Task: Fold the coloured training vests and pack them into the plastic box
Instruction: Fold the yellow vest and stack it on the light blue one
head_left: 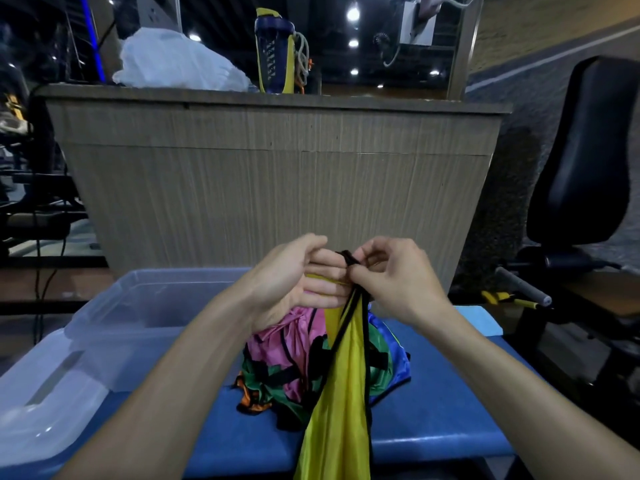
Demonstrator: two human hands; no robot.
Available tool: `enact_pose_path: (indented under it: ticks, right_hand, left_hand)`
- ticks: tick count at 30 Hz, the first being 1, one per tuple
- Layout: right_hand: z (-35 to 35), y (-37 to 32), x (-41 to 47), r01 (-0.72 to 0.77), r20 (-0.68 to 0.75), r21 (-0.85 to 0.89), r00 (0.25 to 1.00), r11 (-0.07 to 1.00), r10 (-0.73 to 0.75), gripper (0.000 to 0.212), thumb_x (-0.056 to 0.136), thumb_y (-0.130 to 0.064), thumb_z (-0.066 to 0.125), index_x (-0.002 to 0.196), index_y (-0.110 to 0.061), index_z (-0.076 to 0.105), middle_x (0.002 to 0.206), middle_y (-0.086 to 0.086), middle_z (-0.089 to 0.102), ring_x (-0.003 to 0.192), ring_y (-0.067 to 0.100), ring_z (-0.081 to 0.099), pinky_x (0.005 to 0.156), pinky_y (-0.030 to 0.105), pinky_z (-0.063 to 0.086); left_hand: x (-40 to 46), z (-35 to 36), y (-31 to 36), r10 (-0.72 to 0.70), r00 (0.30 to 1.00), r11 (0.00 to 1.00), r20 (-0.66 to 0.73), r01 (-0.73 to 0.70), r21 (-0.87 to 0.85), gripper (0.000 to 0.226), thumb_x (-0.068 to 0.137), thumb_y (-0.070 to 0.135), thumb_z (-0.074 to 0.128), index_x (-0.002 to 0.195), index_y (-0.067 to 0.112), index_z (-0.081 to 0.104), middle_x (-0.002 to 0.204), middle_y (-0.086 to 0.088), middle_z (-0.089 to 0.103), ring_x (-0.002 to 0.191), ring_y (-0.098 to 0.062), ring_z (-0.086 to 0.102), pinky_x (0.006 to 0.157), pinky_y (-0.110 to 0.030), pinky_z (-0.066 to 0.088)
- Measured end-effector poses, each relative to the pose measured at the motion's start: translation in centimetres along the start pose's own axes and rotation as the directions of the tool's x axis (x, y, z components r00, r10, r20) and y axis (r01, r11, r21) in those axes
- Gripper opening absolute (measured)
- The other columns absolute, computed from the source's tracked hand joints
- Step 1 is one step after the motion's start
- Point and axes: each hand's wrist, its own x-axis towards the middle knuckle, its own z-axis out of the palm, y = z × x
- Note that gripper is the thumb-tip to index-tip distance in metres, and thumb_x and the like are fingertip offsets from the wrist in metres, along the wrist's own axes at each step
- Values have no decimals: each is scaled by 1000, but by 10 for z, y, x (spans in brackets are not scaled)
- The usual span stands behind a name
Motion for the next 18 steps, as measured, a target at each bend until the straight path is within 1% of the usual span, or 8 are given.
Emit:
enact_pose_path:
  ticks: [2, 4, 6, 8, 11, 13, 15, 18]
  right_hand:
    - [-12, 0, 3, -31, 59, 171, 998, 985, 21, 19, 83, 1, 69, 77, -17, 70, 68, 0, 67, 62, 16, 60, 63, 35, 49]
    - [-30, -2, 7, -55, 112, 269, 993, 962, 26, 21, 86, 9, 65, 81, -11, 71, 71, 5, 64, 67, 20, 55, 60, 32, 44]
    - [-48, -5, 11, -31, 138, 276, 990, 961, -7, 17, 87, 9, 64, 86, -5, 73, 76, 12, 66, 71, 22, 56, 62, 31, 44]
    - [-60, -7, 17, -7, 167, 264, 985, 964, -39, 14, 89, 8, 64, 91, -2, 74, 83, 20, 71, 74, 24, 61, 66, 34, 48]
    - [-70, -12, 22, 34, 198, 202, 977, 979, -75, 13, 90, 5, 65, 93, -4, 75, 90, 22, 74, 76, 22, 66, 68, 34, 50]
    - [-73, -14, 25, 57, 204, 185, 974, 981, -95, 14, 90, 5, 65, 91, -5, 75, 90, 24, 73, 74, 21, 64, 65, 32, 48]
    - [-73, -16, 26, 70, 213, 174, 971, 982, -107, 13, 90, 4, 64, 91, -4, 75, 90, 28, 71, 73, 22, 63, 63, 30, 48]
    - [-73, -18, 26, 80, 223, 171, 968, 982, -117, 11, 90, 1, 67, 91, -5, 75, 90, 27, 71, 71, 20, 64, 60, 26, 50]
  left_hand:
    - [-4, -10, -4, 105, 994, 990, -17, -103, 93, 49, 110, 29, 33, 110, -2, 70, 104, -24, 74, 92, -39, 74, 79, -43, 62]
    - [-6, -24, -12, 332, 936, 925, -118, -299, 233, 37, 108, 25, 44, 101, 5, 74, 90, -14, 76, 79, -33, 72, 67, -38, 59]
    - [-6, -37, -22, 580, 790, 781, -198, -471, 411, 14, 97, 23, 62, 93, 16, 75, 85, -4, 74, 75, -24, 69, 61, -30, 55]
    - [-10, -43, -30, 721, 674, 628, -159, -539, 561, 7, 88, 27, 71, 93, 23, 71, 87, 4, 70, 79, -18, 66, 65, -26, 52]
    - [-19, -38, -38, 811, 580, 325, 79, -558, 763, 26, 83, 37, 77, 101, 24, 65, 99, 13, 62, 93, -13, 59, 78, -22, 45]
    - [-25, -28, -43, 825, 522, 150, 219, -574, 805, 35, 82, 40, 81, 105, 19, 65, 104, 11, 59, 99, -11, 55, 85, -23, 42]
    - [-30, -18, -48, 841, 466, 59, 275, -584, 809, 38, 81, 38, 84, 106, 14, 66, 107, 7, 61, 101, -16, 56, 88, -29, 43]
    - [-40, -5, -52, 858, 380, -45, 346, -616, 787, 34, 84, 34, 83, 104, 11, 69, 108, 3, 65, 100, -22, 61, 90, -31, 42]
